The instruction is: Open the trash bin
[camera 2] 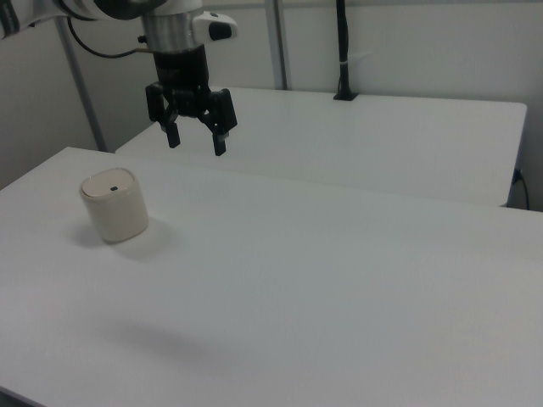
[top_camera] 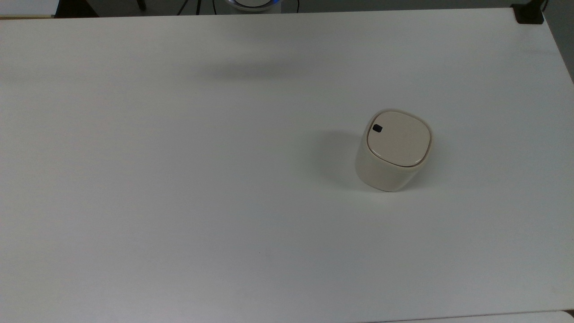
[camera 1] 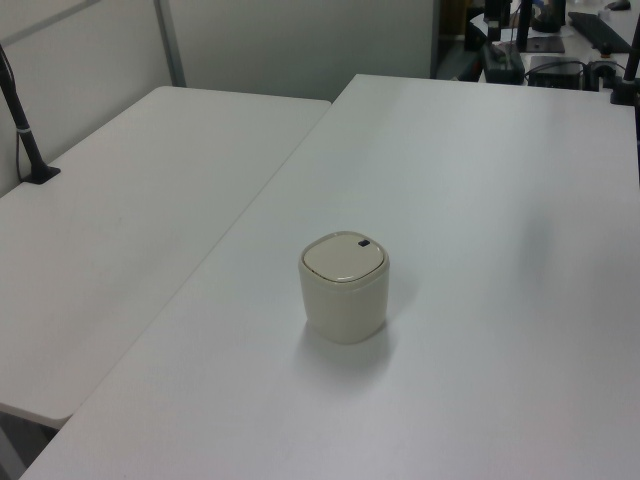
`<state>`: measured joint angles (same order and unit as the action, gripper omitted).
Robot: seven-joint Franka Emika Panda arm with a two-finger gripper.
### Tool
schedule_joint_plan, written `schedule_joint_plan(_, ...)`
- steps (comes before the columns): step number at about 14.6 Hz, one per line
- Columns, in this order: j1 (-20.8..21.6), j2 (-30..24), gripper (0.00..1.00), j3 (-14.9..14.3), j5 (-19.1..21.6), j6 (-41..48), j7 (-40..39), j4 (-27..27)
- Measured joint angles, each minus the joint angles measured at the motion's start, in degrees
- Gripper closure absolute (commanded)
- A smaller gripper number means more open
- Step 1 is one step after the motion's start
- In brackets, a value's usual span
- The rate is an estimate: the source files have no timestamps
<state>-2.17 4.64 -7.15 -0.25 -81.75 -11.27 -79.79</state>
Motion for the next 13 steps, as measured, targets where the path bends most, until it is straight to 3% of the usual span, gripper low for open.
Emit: schedule_joint_plan(13,-1.22,0.13,0.00,-0.34,0.05,0.00,-0.22,0.00)
